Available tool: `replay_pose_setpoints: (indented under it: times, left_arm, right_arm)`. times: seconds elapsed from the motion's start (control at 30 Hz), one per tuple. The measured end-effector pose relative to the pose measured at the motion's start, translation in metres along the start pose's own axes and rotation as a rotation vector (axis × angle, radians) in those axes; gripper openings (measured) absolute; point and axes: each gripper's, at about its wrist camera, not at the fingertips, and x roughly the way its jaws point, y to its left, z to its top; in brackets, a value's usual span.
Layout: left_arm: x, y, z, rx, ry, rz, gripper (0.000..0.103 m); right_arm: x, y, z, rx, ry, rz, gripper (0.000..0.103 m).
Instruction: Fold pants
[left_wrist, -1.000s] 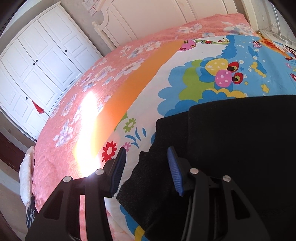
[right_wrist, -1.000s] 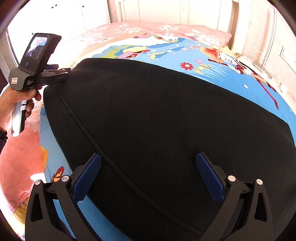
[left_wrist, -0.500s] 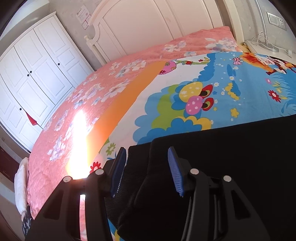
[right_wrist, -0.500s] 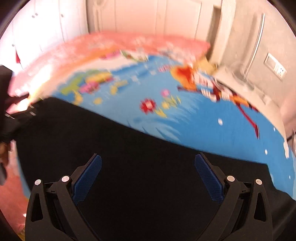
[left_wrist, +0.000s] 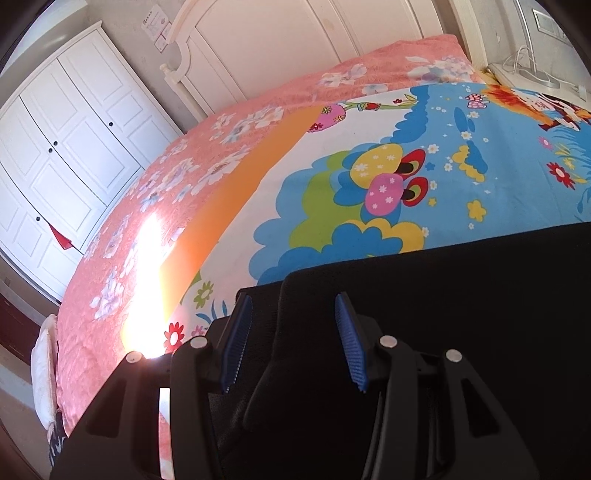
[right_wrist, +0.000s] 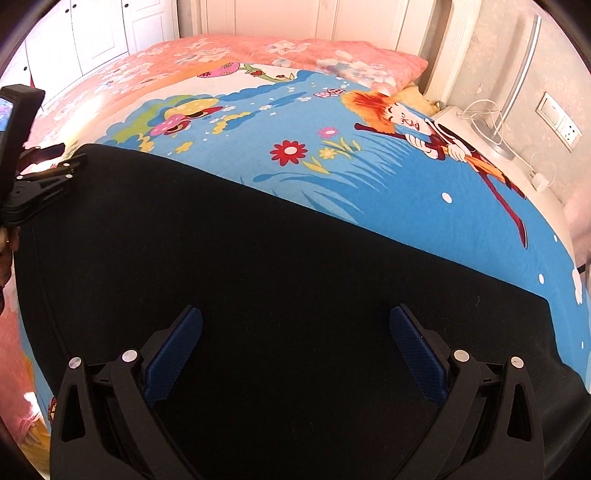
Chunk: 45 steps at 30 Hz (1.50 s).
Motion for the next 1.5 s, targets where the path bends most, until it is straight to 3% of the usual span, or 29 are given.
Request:
replay_pose_setpoints:
  times: [0.13,0.27,0.33,0.4,0.47,0.53,0.6,0.7,0.8,0.93,1.0,1.07,1.23,1.33,1.43,1.5]
  left_arm:
    - [0.018,-0.003,-0.004,0.0,0.044,-0.017,0.049]
    - [0.029,0.012,-0.002,-0.043,0.066,0.005,0.082]
    - [0.037,0.028,0.002,-0.098,0.103,-0.036,0.088]
    - [0.036,0.043,0.005,-0.163,0.138,-0.068,0.087]
    - [0.017,0.049,0.008,-0.197,0.119,-0.052,0.071]
    - [-0.004,0.042,0.009,-0.206,0.095,-0.161,0.071]
    - [-0.016,0.021,0.008,-0.168,0.098,-0.238,0.071]
    - [-0.026,-0.016,0.009,-0.102,0.079,-0.278,0.072]
    - [-0.017,-0.04,0.009,-0.054,0.079,-0.224,0.074]
    - [0.02,-0.009,0.012,-0.168,0.136,-0.249,0.082]
    - [0.021,-0.002,0.018,-0.165,0.139,-0.233,0.081]
    - [0.004,-0.015,0.025,-0.112,0.103,-0.185,0.068]
    - [-0.037,-0.072,0.029,-0.031,0.055,-0.416,0.068]
    - [-0.027,-0.078,0.034,-0.046,0.029,-0.39,0.085]
    - [-0.006,-0.055,0.04,-0.092,0.046,-0.37,0.087]
    - [0.007,-0.045,0.043,-0.083,0.067,-0.267,0.086]
  right_arm:
    - [-0.024,-0.004,0.01,0.041,0.105,0.002,0.098]
    - [-0.121,-0.022,0.028,0.093,0.142,0.102,0.098]
    - [-0.171,-0.031,0.036,0.091,0.121,0.099,0.098]
    - [-0.215,-0.039,0.042,0.063,0.075,0.065,0.098]
    - [-0.247,-0.05,0.044,0.059,0.049,0.059,0.098]
    - [-0.261,-0.059,0.046,0.058,0.032,0.057,0.098]
    - [-0.27,-0.066,0.046,0.061,0.013,0.064,0.098]
    - [-0.267,-0.083,0.044,0.112,0.017,0.075,0.098]
    - [-0.274,-0.097,0.043,0.141,-0.005,0.067,0.098]
    - [-0.283,-0.106,0.039,0.154,-0.017,0.08,0.098]
    - [-0.284,-0.115,0.034,0.178,-0.015,0.075,0.098]
    - [-0.289,-0.118,0.03,0.172,-0.027,0.067,0.098]
    - [-0.287,-0.114,0.035,0.157,-0.017,0.098,0.097]
    - [-0.289,-0.113,0.039,0.161,-0.036,0.097,0.098]
    - [-0.292,-0.109,0.043,0.154,-0.044,0.11,0.098]
    - [-0.297,-0.105,0.045,0.149,-0.062,0.129,0.098]
